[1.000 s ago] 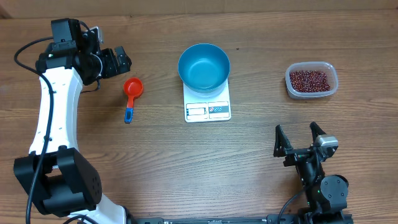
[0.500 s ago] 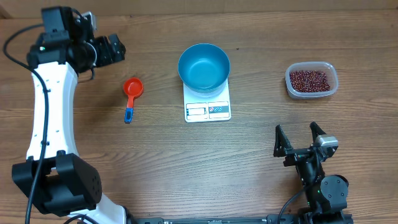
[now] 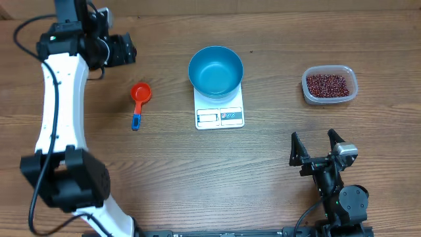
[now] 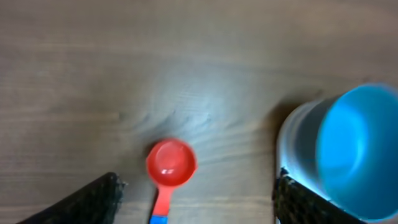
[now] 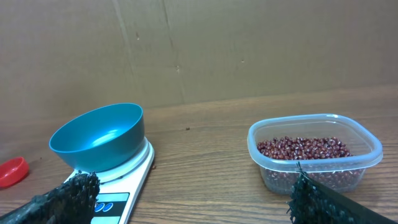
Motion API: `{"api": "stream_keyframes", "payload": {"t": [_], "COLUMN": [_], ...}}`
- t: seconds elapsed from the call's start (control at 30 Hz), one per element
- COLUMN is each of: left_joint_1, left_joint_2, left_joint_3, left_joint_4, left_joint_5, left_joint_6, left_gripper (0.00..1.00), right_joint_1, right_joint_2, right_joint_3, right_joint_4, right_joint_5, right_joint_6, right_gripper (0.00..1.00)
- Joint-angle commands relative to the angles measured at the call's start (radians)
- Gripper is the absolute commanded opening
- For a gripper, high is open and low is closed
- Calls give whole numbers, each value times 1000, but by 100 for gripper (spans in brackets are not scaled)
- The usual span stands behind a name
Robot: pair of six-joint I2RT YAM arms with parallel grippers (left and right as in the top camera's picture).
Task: Scoop item into bowl and weigh 150g on scale
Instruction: 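Move the left gripper forward above the red measuring cup, then lower the left gripper and grasp the red measuring cup rim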
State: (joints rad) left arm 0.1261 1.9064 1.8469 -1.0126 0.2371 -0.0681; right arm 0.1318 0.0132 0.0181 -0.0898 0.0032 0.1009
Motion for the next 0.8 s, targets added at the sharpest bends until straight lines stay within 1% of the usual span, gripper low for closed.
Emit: {"api": "stream_keyframes", "payload": {"t": [0.0, 0.07, 0.23, 0.4, 0.57, 0.77], "left_joint_1": [5, 5, 4, 4, 4, 4], "left_joint_2": [70, 102, 156, 211, 265, 299], "left_joint_3": [15, 15, 14, 14, 14, 14], "left_joint_4": [-22, -35, -58, -84, -91, -70], "left_joint_5": [-35, -35, -35, -40, -65, -88], "left_joint_6": [62, 89, 148, 204, 203, 203], "left_gripper": [74, 67, 65, 55, 51, 52], "right_joint_1": [4, 4, 4, 4, 4, 4], "right_joint_2": [-2, -2, -2, -2, -2, -2], "right_joint_3": [-10, -10, -10, -10, -10, -10], "right_joint_4": [6, 6, 6, 6, 6, 6], "right_joint_5": [-4, -4, -4, -4, -4, -5], "right_joint_6": [3, 3, 3, 3, 3, 3], "right_gripper": [100, 100, 100, 100, 100, 100]}}
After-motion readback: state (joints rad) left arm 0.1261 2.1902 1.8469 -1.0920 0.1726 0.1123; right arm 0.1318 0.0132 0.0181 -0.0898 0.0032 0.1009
